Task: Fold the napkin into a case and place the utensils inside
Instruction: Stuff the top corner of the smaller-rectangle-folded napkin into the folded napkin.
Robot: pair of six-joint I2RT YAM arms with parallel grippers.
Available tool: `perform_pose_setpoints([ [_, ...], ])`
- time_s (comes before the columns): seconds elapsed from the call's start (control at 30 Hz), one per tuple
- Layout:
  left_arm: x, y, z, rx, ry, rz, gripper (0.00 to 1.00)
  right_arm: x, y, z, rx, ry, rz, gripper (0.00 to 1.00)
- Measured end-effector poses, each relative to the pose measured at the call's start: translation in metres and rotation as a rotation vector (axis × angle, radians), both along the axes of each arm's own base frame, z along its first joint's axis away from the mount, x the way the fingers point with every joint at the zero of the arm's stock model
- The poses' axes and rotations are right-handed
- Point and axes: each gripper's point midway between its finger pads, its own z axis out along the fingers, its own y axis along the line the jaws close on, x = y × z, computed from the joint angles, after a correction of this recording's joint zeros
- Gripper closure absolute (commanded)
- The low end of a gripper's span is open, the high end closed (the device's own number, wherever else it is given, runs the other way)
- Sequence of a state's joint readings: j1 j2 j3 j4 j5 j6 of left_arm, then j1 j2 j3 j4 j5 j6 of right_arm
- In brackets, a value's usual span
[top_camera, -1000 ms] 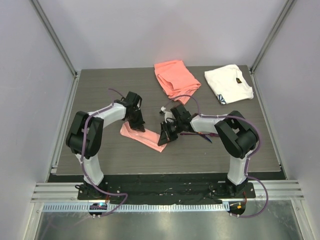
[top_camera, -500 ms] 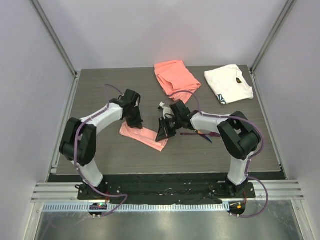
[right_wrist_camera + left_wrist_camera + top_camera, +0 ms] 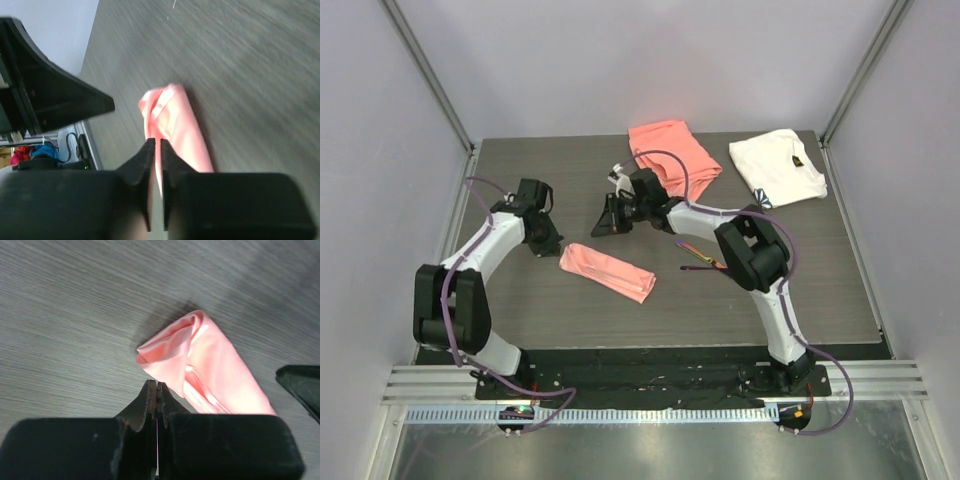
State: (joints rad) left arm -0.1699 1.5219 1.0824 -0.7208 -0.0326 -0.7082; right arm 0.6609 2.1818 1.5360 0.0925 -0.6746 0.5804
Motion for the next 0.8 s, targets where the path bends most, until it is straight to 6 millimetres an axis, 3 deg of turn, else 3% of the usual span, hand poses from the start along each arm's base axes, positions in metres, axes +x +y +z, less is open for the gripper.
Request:
perform_pose_setpoints([
  [0.07,-0.002,0.002,-0.01,0.005,0.032,0.005,1.0,0.006,0.015,-0.01,0.013,0.02,-0.005,0.99],
  [0.2,-0.002,0.0,-0.023,0.004,0.07,0.01,1.0,-0.002,0.035,-0.031,0.006,0.071,0.01,0.99],
  [0.37,-0.001,-0.002,-0.033,-0.001,0.092,0.017,1.0,-0.015,0.049,-0.035,0.006,0.091,0.034,0.99],
  [0.57,0.003,-0.004,-0.036,-0.011,0.088,0.019,1.0,-0.019,0.058,-0.037,0.011,0.088,0.048,0.99],
  [0.8,0.007,-0.005,-0.035,-0.017,0.072,0.018,1.0,-0.019,0.057,-0.053,-0.008,0.107,0.046,0.99],
])
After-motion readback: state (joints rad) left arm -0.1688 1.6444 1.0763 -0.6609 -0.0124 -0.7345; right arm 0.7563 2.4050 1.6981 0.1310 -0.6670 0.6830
